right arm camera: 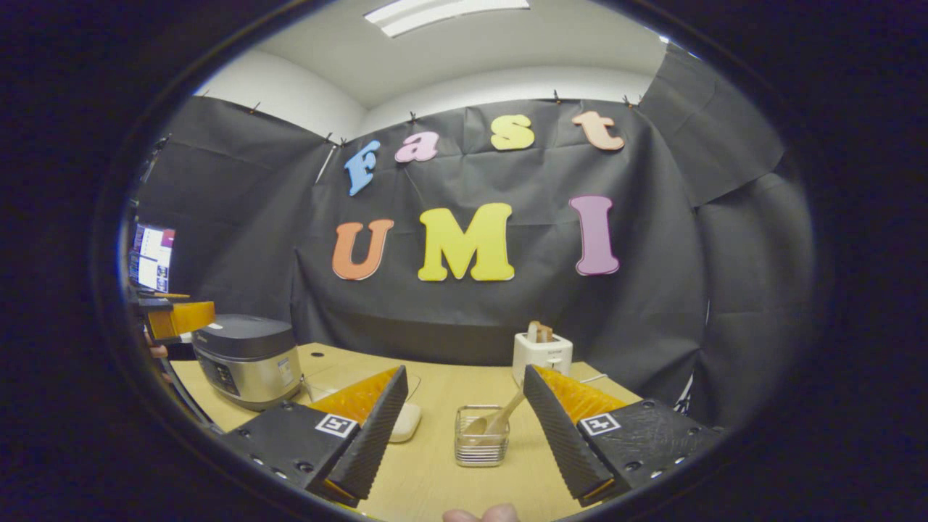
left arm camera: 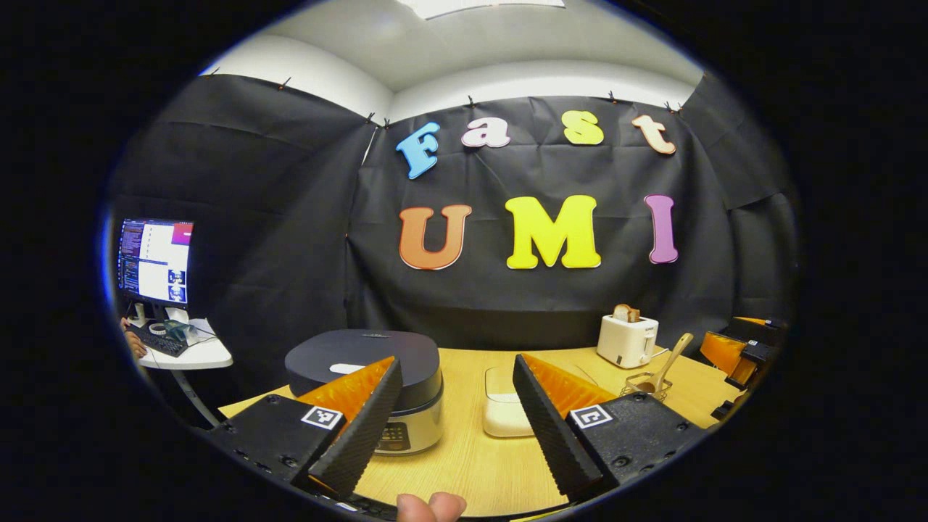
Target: Close the left gripper, press the button to open the rice cooker; take a wooden spoon from the chopstick holder with the right hand, scoop a spoonful of rice and pour it into the rice cooker, then put the wooden spoon back into the chopstick holder.
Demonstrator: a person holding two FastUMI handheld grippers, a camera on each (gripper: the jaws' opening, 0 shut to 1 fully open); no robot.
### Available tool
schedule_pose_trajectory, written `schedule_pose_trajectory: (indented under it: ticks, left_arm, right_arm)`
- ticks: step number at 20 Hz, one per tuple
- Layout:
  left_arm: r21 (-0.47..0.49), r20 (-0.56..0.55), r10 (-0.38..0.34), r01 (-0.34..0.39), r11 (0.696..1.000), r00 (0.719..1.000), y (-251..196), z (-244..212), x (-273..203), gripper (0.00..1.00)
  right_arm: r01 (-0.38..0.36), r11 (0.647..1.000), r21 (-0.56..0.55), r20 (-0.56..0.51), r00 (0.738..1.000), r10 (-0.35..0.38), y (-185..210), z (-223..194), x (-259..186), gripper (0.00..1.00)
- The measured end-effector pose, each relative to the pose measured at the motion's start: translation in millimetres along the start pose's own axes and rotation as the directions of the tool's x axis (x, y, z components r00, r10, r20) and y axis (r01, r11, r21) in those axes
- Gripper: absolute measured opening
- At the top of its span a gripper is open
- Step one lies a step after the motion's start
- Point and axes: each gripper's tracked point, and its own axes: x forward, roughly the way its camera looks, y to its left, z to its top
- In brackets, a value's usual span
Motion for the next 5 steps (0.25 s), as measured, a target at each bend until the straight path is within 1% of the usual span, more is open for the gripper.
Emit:
schedule_pose_trajectory:
  ticks: [1, 2, 3, 4, 5]
  left_arm:
    - [0.012, 0.011, 0.002, -0.002, 1.000, 1.000, -0.2, 0.6, -3.2, 0.98]
    - [0.026, 0.012, 0.009, -0.009, 1.000, 1.000, 1.1, -0.9, -6.0, 1.00]
    - [0.039, 0.011, 0.010, -0.010, 0.999, 1.000, 0.7, -0.9, -7.6, 0.98]
    - [0.046, 0.000, 0.013, -0.013, 0.999, 1.000, 1.9, -2.8, -9.5, 0.98]
    - [0.037, 0.006, 0.019, -0.019, 0.999, 1.000, 1.2, -1.4, -11.7, 0.98]
  right_arm:
    - [0.007, 1.000, -0.004, 0.009, 1.000, -0.007, -1.3, 1.8, -3.2, 0.95]
    - [0.025, 1.000, -0.009, 0.012, 1.000, -0.025, -5.1, 3.0, -5.6, 0.95]
    - [0.044, 0.999, -0.014, 0.014, 0.999, -0.043, -8.8, 2.6, -8.2, 0.95]
    - [0.056, 0.998, -0.022, 0.019, 0.998, -0.055, -9.0, 4.5, -9.6, 0.93]
    - [0.062, 0.998, -0.028, 0.022, 0.998, -0.061, -5.2, 5.9, -13.1, 0.95]
